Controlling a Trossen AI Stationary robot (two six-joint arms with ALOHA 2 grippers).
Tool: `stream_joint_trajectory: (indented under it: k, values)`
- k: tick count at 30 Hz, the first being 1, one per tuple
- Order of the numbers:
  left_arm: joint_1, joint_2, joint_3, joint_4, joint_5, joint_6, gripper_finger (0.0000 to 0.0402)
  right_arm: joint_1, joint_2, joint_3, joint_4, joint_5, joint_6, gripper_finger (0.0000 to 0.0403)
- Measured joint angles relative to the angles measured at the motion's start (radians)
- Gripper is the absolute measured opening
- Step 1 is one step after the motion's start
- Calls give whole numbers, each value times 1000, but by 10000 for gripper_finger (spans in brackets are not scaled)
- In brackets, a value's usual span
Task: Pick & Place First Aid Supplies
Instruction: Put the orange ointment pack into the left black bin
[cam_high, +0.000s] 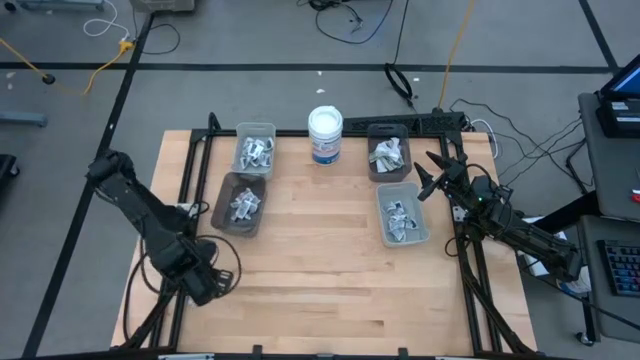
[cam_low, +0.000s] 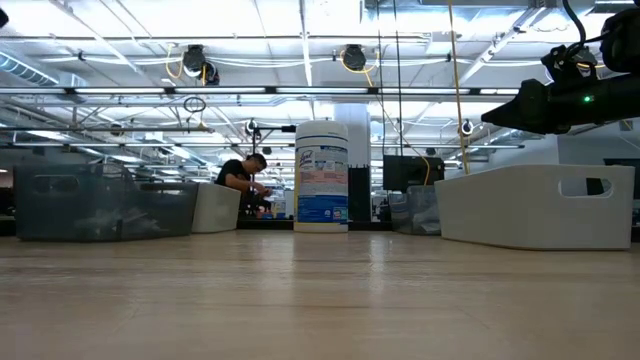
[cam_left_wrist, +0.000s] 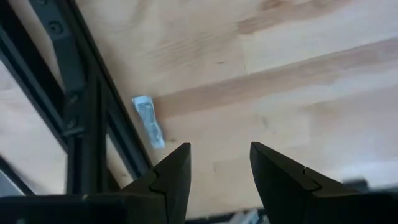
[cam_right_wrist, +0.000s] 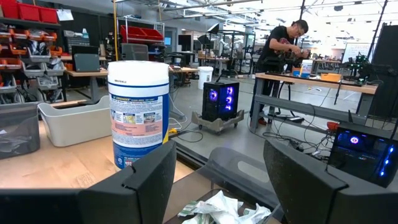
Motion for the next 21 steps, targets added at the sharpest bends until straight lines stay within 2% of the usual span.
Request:
stream_joint_trajectory:
  k: [14,21]
  values:
    - [-46,283,-1,-8,84,35,170,0,0,0,0,0,0,238]
    - [-60,419,-1,-8,189,56,170,0,0,0,0,0,0,238]
